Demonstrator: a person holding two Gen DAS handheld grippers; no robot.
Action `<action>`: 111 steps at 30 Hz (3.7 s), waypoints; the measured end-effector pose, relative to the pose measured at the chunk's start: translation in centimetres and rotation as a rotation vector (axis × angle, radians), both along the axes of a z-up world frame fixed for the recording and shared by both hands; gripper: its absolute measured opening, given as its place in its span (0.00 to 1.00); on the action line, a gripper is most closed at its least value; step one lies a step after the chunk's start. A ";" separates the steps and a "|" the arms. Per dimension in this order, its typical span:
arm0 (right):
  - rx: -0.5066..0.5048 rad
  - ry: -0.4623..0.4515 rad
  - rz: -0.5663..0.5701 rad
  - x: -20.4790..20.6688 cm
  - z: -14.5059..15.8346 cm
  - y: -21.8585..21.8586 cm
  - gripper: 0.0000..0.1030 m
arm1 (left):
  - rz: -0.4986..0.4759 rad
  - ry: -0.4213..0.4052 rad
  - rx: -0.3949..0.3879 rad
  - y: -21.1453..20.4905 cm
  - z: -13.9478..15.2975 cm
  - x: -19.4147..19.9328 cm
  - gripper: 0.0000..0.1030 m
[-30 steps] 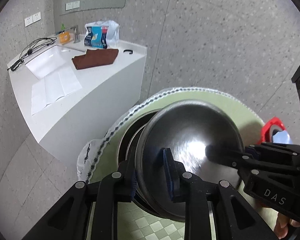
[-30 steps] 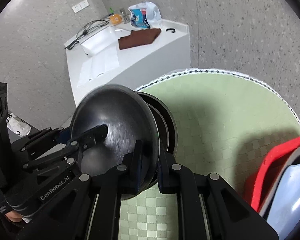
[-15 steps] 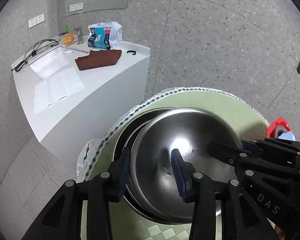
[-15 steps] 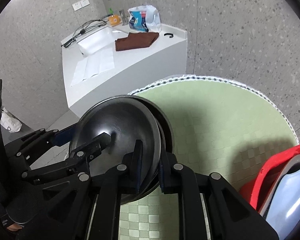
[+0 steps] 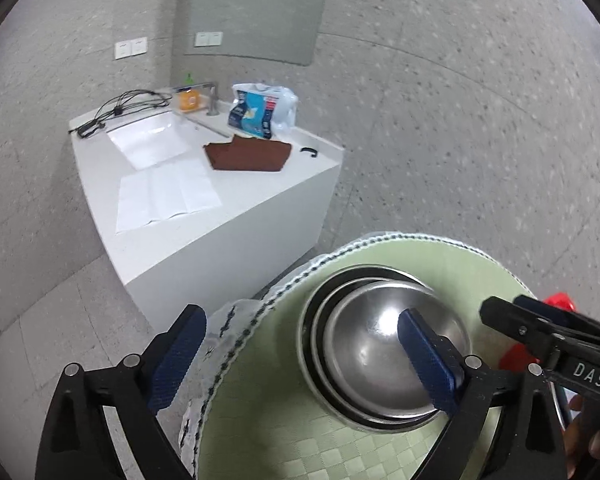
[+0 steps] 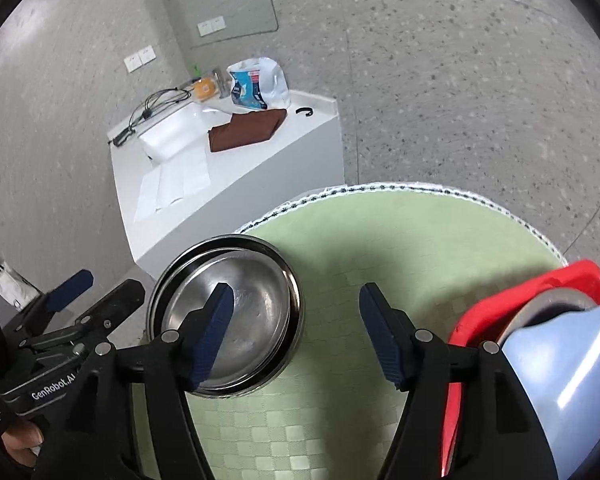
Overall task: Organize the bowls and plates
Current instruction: 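Grasp the stacked steel bowls with both grippers and lift toward the basin, then lower the steel bowl stack onto the blue plate in the red basin, then open both grippers and pull both tools back from the basin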
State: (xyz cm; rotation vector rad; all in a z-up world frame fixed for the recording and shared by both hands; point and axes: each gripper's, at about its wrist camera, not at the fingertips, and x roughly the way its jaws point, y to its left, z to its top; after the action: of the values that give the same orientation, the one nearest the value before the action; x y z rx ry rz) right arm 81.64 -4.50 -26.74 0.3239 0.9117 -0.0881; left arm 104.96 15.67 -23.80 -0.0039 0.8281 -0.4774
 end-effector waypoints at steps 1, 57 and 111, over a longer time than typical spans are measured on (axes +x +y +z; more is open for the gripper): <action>0.001 0.001 -0.005 -0.1 0.0 0.0 0.67 | 0.010 0.005 -0.004 0.3 -0.3 -0.5 0.92; 0.238 -0.065 0.061 -12.9 7.5 -12.7 0.34 | -0.025 -0.048 -0.134 -11.5 7.8 -21.8 0.34; 0.023 -0.115 0.189 -27.6 5.7 -18.4 0.76 | 0.253 -0.154 0.053 -16.9 8.7 -42.2 0.94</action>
State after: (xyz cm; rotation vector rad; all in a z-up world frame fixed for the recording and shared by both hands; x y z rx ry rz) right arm 54.06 -22.87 -21.03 0.2602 0.8261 0.1139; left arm 62.73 -1.19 -15.10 -0.0225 0.6779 -0.2140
